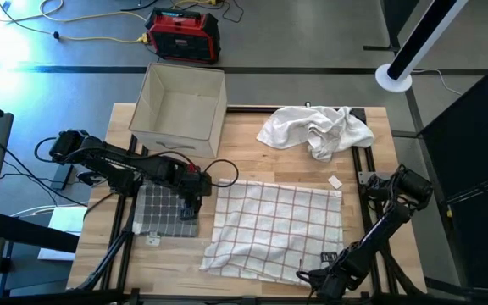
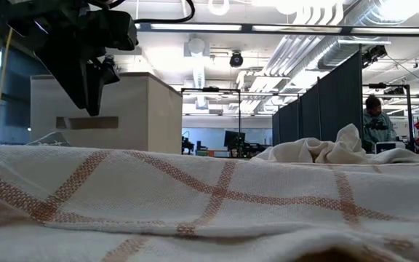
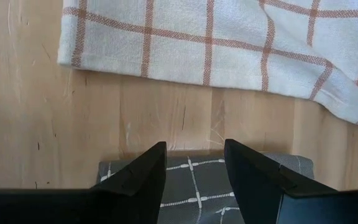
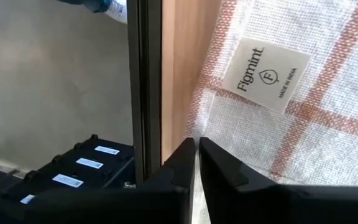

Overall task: Fold towel
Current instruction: Fold the bottom white towel

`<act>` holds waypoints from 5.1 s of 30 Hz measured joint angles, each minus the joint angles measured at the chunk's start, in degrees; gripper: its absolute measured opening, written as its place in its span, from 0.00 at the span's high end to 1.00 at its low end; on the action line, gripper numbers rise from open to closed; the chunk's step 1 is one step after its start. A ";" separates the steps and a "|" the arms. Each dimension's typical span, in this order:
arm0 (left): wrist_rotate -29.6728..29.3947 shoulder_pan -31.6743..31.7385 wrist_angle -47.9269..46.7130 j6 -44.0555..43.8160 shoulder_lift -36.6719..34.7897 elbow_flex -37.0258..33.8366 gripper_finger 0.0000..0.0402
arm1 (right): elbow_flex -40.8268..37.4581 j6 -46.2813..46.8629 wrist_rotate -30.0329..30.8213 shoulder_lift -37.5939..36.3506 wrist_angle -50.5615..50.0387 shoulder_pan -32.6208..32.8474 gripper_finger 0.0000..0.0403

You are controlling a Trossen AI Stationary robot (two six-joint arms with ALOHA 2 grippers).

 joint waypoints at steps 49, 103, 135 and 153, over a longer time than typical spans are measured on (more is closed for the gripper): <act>0.21 0.66 -0.02 3.05 0.00 0.00 0.62 | 0.11 4.23 -4.13 -1.78 1.49 -3.46 0.99; 0.36 -32.44 31.58 -20.22 12.42 0.02 0.59 | -2.95 -7.78 -10.39 -7.17 -7.94 -8.51 1.00; -14.13 -37.72 21.98 -26.97 32.74 17.77 0.51 | -5.29 -17.19 -9.09 -7.74 -14.28 -7.06 1.00; -9.33 -35.54 17.37 -23.43 36.37 19.22 0.79 | -5.29 -16.30 -8.66 -7.73 -15.86 -6.62 1.00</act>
